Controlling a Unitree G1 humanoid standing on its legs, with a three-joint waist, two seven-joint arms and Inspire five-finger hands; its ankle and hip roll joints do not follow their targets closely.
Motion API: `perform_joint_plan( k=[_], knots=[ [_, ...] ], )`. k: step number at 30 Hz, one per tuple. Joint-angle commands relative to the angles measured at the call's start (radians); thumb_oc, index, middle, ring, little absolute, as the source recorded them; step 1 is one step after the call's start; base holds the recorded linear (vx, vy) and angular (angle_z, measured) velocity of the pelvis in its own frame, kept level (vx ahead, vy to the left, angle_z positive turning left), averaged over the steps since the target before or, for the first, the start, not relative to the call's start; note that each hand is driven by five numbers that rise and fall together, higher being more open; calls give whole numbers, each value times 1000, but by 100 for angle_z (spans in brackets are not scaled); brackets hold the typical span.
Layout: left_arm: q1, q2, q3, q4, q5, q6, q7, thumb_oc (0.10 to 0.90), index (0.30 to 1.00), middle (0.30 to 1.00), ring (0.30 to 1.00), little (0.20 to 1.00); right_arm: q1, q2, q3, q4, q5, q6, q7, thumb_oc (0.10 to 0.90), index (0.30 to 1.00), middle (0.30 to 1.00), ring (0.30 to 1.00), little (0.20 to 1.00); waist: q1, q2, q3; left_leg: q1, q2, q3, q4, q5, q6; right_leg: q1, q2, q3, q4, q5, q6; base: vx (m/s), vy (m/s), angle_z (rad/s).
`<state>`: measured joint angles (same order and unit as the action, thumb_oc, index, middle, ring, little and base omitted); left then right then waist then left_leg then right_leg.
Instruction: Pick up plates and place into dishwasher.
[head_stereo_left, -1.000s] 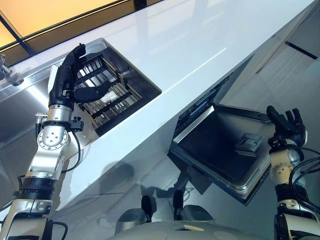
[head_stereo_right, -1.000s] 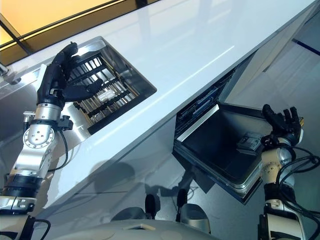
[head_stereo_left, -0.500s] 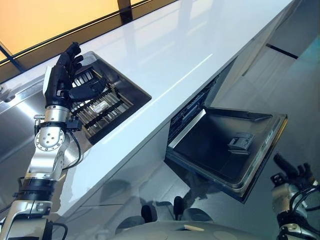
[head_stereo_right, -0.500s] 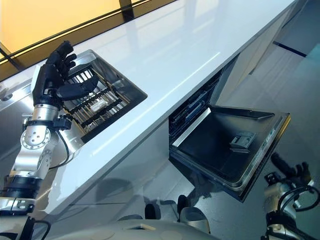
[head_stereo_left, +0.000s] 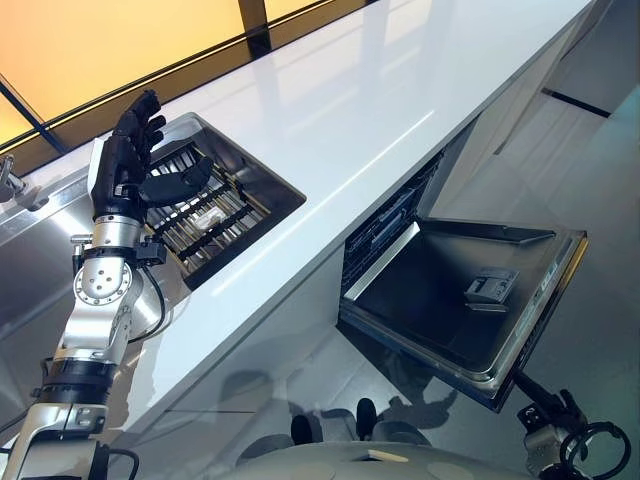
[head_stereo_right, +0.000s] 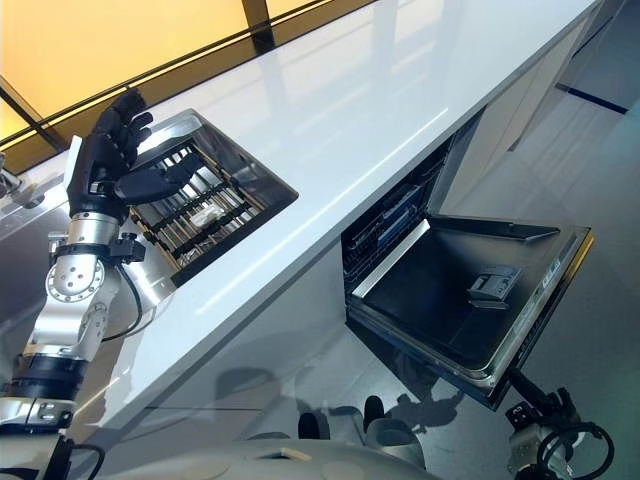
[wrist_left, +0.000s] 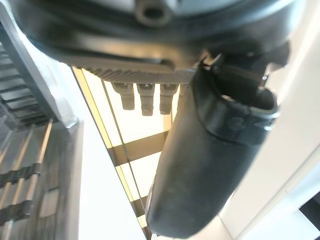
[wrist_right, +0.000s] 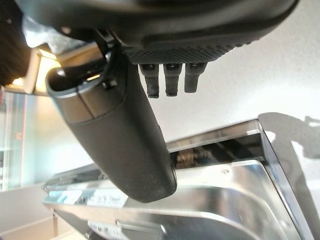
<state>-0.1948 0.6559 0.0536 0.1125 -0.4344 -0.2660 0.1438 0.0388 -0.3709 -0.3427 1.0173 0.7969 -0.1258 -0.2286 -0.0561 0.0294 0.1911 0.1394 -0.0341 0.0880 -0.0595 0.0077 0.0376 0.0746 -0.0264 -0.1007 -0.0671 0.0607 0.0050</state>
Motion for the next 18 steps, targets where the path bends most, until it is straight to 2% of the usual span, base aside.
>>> perform_joint_plan(
  k=[1,5,8,14,18],
  knots=[
    [-85,26,95,-54,-27,-114,42,800,900,900,900,900,-45,-118,-34,19,66,-50,31,800,900,900,900,900,9,31,18,-91,-42,-13,187,-170,17,-111,13,-55,355,-282,20,-120,49,9],
    [-105,29,98,-74,-13,-141,70,800,900,900,900,900,-78,-126,-34,4,141,-50,47,800,900,900,900,900,11,45,73,-139,-45,-12,179,-149,15,-183,-3,-65,407,-291,21,-196,49,12],
    [-115,36,107,-90,-5,-157,89,800,900,900,900,900,-103,-127,-34,-6,193,-62,48,800,900,900,900,900,15,66,116,-189,-46,-10,182,-125,8,-246,-11,-69,444,-288,18,-154,67,8],
    [-136,37,123,-109,-10,-185,140,800,900,900,900,900,-158,-174,-40,-11,227,-58,61,800,900,900,900,900,10,128,186,-279,-58,-1,209,-98,1,-357,-34,-63,505,-283,8,-107,151,3],
    [-149,49,148,-106,-58,-201,153,800,900,900,900,900,-198,-207,-30,-9,242,-53,93,800,900,900,900,900,13,151,219,-331,-68,11,252,-104,3,-414,-48,-53,544,-283,3,-55,153,-9]
  ],
)
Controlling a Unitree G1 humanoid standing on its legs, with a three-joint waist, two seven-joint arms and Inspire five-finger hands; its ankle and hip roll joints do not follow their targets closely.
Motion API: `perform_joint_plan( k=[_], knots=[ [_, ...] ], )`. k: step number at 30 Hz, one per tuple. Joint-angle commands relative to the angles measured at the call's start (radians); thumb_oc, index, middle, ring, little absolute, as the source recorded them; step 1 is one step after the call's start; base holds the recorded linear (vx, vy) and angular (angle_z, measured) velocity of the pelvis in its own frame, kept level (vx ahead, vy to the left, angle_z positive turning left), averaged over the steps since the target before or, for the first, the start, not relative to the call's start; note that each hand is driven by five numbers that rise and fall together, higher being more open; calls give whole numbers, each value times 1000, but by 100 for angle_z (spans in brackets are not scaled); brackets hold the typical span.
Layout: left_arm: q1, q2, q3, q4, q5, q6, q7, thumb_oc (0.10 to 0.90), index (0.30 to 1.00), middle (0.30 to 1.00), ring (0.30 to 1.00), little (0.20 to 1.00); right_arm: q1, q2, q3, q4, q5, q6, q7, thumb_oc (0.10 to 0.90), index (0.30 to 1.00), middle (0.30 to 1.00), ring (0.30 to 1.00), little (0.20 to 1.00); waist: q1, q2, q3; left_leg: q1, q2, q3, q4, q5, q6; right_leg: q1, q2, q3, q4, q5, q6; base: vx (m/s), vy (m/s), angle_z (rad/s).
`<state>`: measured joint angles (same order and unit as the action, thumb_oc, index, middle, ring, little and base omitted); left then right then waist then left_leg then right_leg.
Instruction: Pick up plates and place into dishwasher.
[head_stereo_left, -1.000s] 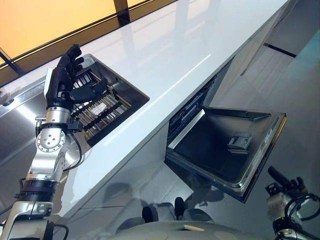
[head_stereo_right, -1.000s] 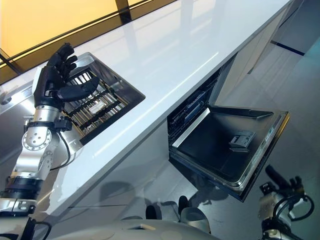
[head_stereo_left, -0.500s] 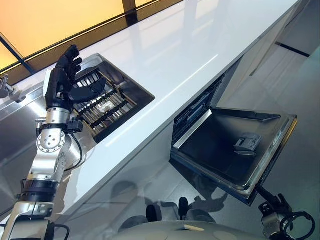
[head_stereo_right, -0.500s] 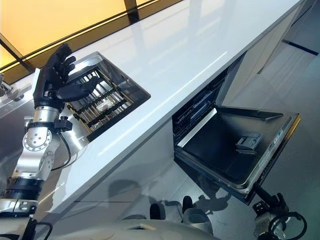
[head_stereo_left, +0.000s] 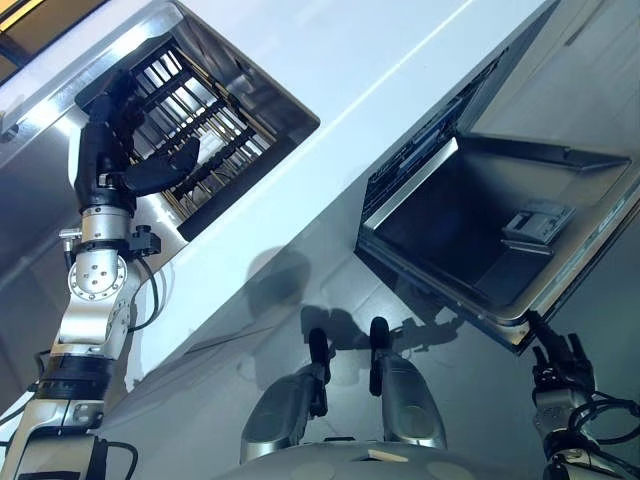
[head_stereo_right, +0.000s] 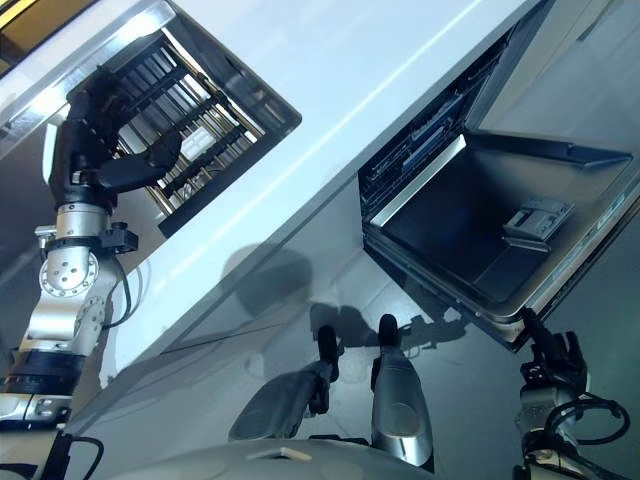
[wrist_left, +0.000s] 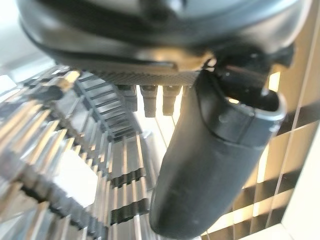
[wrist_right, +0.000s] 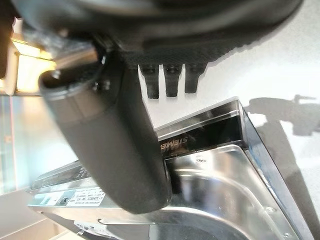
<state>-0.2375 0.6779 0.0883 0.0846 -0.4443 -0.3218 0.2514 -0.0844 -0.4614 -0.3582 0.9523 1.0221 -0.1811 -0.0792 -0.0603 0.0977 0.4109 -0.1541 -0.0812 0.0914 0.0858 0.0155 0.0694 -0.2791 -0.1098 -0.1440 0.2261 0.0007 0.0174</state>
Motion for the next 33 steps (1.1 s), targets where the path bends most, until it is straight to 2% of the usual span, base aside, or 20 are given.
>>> perform_joint_plan(
  k=[1,5,10,15,18,24,27,33],
  knots=[
    [-108,30,121,-78,-61,-150,42,800,900,900,900,900,-82,-121,-10,56,16,1,-51,800,900,900,900,900,19,85,5,-50,-22,11,118,-114,-28,-72,33,-8,258,-223,-10,-33,109,-3],
    [-114,37,146,-84,-119,-163,17,800,900,900,900,900,-119,-132,16,42,74,2,46,800,900,900,900,900,26,88,35,-92,-29,20,153,-122,-23,-111,28,3,265,-211,-12,-26,95,-5],
    [-121,52,166,-81,-150,-144,-32,800,900,900,900,900,-156,-111,74,-29,213,14,309,800,900,900,900,900,36,70,71,-146,-29,34,202,-139,-15,-147,27,11,267,-199,-8,-17,25,-7],
    [-116,64,184,-56,-173,-151,-68,800,900,900,900,900,-158,-41,146,-153,323,96,579,800,900,900,900,900,54,43,96,-185,-17,48,221,-140,-7,-171,27,-8,268,-180,4,0,-20,-1],
    [-107,64,182,-49,-170,-161,-75,800,900,900,900,900,-153,-7,201,-253,356,157,685,800,900,900,900,900,65,27,108,-195,-11,55,223,-137,-4,-176,20,-25,265,-170,10,3,-35,-10],
    [-94,54,156,-70,-133,-169,-65,800,900,900,900,900,-148,27,287,-473,352,267,832,800,900,900,900,900,76,8,109,-209,-5,58,221,-130,-2,-179,15,-40,239,-148,20,14,-32,-8],
    [-85,46,141,-84,-106,-174,-62,800,900,900,900,900,-152,35,324,-601,347,297,903,800,900,900,900,900,79,0,109,-211,-4,56,219,-127,-2,-171,16,-43,217,-137,23,14,-35,-4],
    [-74,11,109,-78,-70,-198,-77,800,900,900,900,900,-224,117,381,-919,320,297,885,800,900,900,900,900,83,-10,109,-203,-6,49,213,-123,-2,-147,22,-46,186,-126,23,6,-19,-14]
  ],
)
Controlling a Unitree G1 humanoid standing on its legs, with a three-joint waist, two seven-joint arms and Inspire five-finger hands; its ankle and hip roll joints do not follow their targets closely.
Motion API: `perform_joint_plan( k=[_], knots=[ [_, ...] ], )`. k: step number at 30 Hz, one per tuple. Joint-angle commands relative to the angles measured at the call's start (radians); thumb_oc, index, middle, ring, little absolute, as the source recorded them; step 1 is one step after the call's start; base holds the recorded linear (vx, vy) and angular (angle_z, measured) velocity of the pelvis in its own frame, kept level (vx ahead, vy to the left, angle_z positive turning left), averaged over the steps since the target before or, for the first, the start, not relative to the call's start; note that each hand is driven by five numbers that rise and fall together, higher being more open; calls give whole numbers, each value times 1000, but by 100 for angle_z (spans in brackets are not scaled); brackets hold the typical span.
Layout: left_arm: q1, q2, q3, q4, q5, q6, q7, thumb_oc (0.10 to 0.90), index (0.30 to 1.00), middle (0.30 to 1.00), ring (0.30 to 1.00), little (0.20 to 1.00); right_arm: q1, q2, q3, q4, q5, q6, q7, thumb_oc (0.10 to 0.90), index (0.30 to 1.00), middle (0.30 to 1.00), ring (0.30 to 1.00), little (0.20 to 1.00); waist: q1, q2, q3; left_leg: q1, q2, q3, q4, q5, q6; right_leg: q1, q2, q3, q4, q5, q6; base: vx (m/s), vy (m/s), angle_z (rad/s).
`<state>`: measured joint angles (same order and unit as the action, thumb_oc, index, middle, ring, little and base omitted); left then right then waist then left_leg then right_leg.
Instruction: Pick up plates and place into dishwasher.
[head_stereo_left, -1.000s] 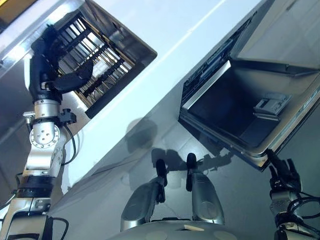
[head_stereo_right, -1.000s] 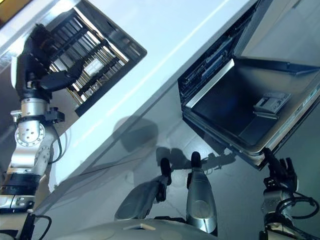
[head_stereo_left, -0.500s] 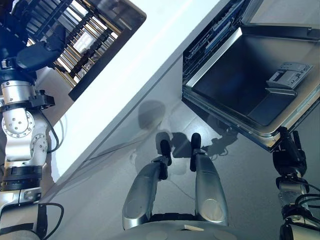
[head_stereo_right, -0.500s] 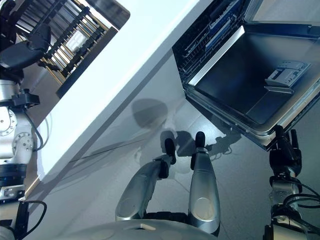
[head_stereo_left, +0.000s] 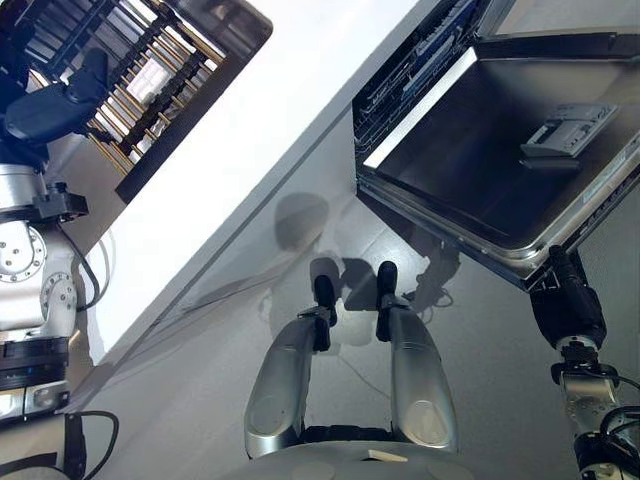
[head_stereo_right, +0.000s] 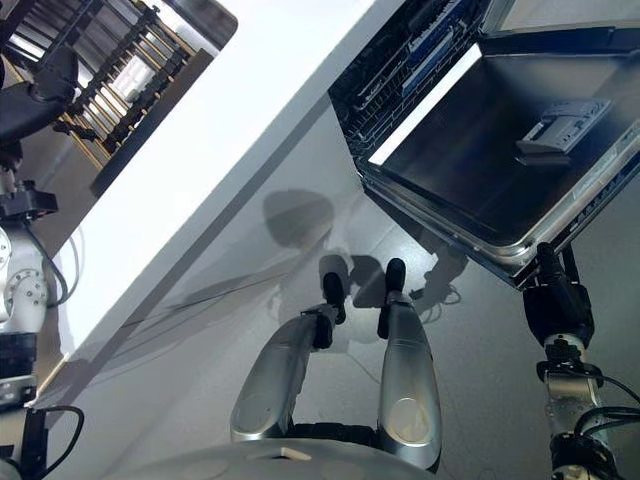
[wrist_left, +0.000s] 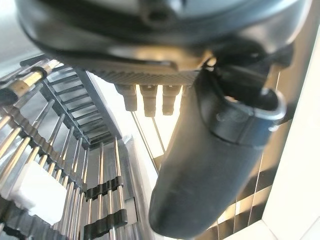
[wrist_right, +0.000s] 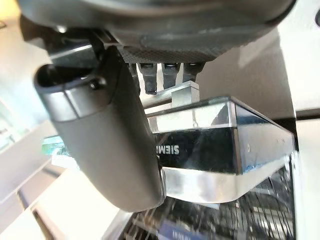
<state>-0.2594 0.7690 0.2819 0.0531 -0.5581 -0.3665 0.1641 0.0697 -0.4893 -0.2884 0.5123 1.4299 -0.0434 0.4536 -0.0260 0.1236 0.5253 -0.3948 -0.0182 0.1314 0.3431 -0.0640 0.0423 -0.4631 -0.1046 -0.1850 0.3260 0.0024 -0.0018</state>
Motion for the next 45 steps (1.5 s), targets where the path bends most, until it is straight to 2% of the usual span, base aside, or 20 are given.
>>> perform_joint_plan(
  k=[1,5,10,19,27,32,38,41,45],
  knots=[
    [-54,-87,-90,-43,46,-156,9,800,900,900,900,900,-388,160,316,-517,-91,160,333,800,900,900,900,900,48,-37,-5,40,-70,8,-44,-44,25,42,18,-5,83,-127,42,7,14,-29],
    [-60,-111,-102,-33,34,-154,-8,800,900,900,900,900,-434,210,331,-635,-143,152,285,800,900,900,900,900,47,-38,-5,61,-72,7,-53,-41,25,67,23,-1,68,-127,36,10,21,-30],
    [-57,-136,-115,-42,41,-144,-12,800,900,900,900,900,-450,232,336,-703,-187,129,232,800,900,900,900,900,48,-46,-11,94,-76,2,-66,-39,27,106,29,-1,46,-124,32,29,2,3],
    [-22,-150,-111,-43,21,-130,-51,800,900,900,900,900,-398,236,312,-683,-218,118,186,800,900,900,900,900,55,-61,-50,138,-82,-13,-74,-42,30,167,28,-15,16,-123,27,33,-20,29],
    [26,-175,-110,-51,12,-124,-78,800,900,900,900,900,-322,251,282,-632,-221,51,164,800,900,900,900,900,54,-73,-89,197,-81,-25,-120,-38,34,226,36,-24,-21,-127,32,18,-25,6],
    [92,-207,-104,-64,-17,-109,-123,800,900,900,900,900,-244,247,238,-595,-285,-62,135,800,900,900,900,900,45,-83,-148,260,-76,-28,-188,-25,28,291,48,-26,-94,-118,41,11,-9,2],
    [147,-233,-93,-62,-9,-87,-152,800,900,900,900,900,-183,231,182,-575,-384,-161,67,800,900,900,900,900,31,-96,-215,331,-74,-33,-257,-17,17,365,63,-23,-178,-101,54,14,-4,2],
    [176,-247,-77,-53,-12,-85,-164,800,900,900,900,900,-146,212,150,-543,-448,-199,18,800,900,900,900,900,23,-101,-258,364,-67,-35,-298,-5,8,393,71,-22,-210,-90,61,19,-2,0],
    [201,-273,-66,-47,-13,-81,-181,800,900,900,900,900,-96,217,128,-482,-420,-204,-34,800,900,900,900,900,15,-104,-317,399,-61,-40,-344,9,-3,424,82,-19,-239,-87,65,27,-10,-1]
  ],
)
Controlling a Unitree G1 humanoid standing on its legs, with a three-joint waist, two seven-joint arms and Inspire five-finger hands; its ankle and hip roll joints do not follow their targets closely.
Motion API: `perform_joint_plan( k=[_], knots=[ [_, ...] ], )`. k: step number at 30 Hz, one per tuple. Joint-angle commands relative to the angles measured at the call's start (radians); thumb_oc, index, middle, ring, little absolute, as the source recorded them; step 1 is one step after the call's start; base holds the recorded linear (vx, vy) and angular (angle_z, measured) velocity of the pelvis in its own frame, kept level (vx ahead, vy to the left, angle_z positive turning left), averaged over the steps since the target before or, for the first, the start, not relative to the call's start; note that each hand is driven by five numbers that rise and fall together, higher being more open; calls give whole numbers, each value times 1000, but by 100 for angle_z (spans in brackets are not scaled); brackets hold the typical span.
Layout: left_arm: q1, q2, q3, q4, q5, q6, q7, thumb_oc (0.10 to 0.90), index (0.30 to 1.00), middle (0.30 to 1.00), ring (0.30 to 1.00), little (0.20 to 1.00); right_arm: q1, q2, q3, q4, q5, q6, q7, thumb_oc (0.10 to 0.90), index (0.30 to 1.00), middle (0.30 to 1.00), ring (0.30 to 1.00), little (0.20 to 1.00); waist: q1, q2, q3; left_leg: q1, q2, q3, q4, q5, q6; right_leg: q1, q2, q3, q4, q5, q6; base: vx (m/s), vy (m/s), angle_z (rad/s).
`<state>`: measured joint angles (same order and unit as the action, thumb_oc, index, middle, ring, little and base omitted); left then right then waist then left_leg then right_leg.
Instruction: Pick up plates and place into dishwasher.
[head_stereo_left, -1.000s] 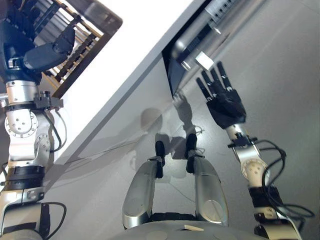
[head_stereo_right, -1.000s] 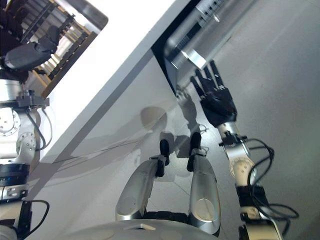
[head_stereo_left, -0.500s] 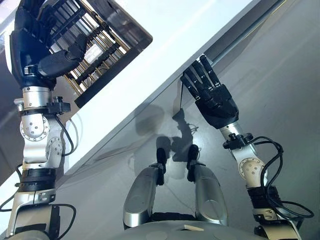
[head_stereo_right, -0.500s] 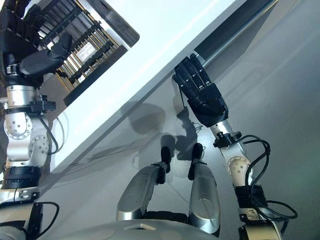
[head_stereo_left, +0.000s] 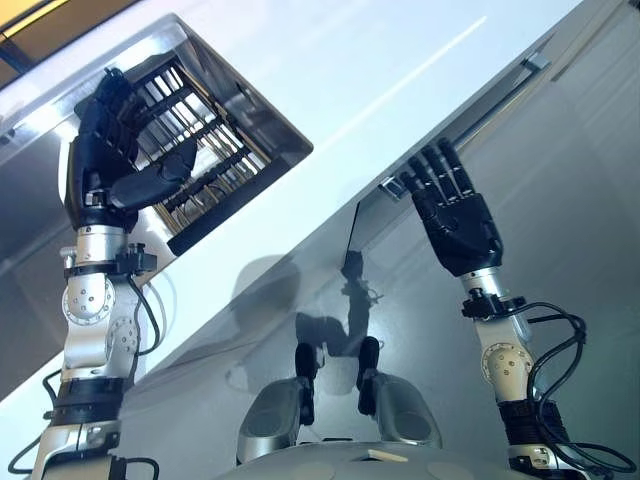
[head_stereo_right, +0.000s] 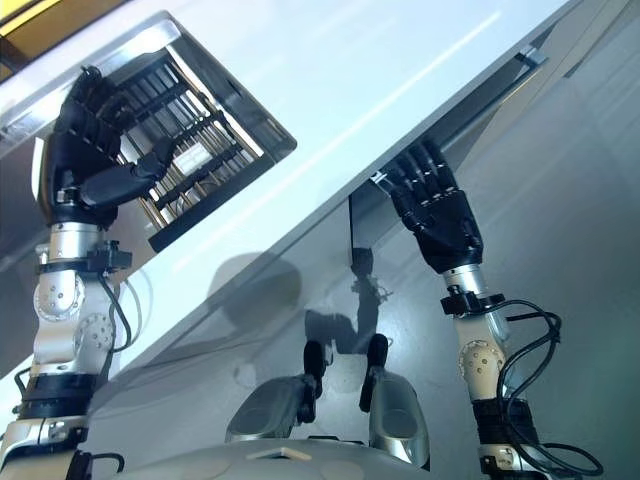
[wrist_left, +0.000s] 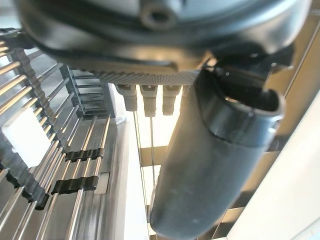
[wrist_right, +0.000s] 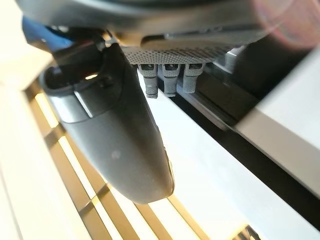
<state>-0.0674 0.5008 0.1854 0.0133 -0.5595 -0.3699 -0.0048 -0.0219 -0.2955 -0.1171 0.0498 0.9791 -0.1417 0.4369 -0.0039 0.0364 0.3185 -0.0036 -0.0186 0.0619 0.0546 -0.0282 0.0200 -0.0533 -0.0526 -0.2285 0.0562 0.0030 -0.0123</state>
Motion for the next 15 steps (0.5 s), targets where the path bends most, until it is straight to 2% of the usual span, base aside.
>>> perform_joint_plan(
  k=[1,7,12,15],
  knots=[
    [12,-13,29,-4,-10,-80,-13,800,900,900,900,900,8,29,-45,0,28,-116,-48,800,900,900,900,900,-9,-16,-124,18,-58,29,-68,-24,18,23,33,24,27,-90,75,47,-17,-2],
    [6,-36,18,18,-10,-89,-27,800,900,900,900,900,57,91,-52,156,121,-96,-210,800,900,900,900,900,-28,-1,-167,69,-47,29,-104,-23,19,62,42,31,51,-129,68,23,-3,-1],
    [-29,-20,14,21,-35,-67,-16,800,900,900,900,900,91,98,-26,321,21,-108,-319,800,900,900,900,900,-50,11,-170,98,-47,27,-84,-49,33,66,43,55,124,-170,64,0,0,0],
    [-49,-7,10,24,-44,-62,-14,800,900,900,900,900,98,80,-9,415,-86,-78,-363,800,900,900,900,900,-56,12,-171,105,-51,27,-54,-69,35,78,44,71,127,-175,61,-1,-18,-5]
  ],
)
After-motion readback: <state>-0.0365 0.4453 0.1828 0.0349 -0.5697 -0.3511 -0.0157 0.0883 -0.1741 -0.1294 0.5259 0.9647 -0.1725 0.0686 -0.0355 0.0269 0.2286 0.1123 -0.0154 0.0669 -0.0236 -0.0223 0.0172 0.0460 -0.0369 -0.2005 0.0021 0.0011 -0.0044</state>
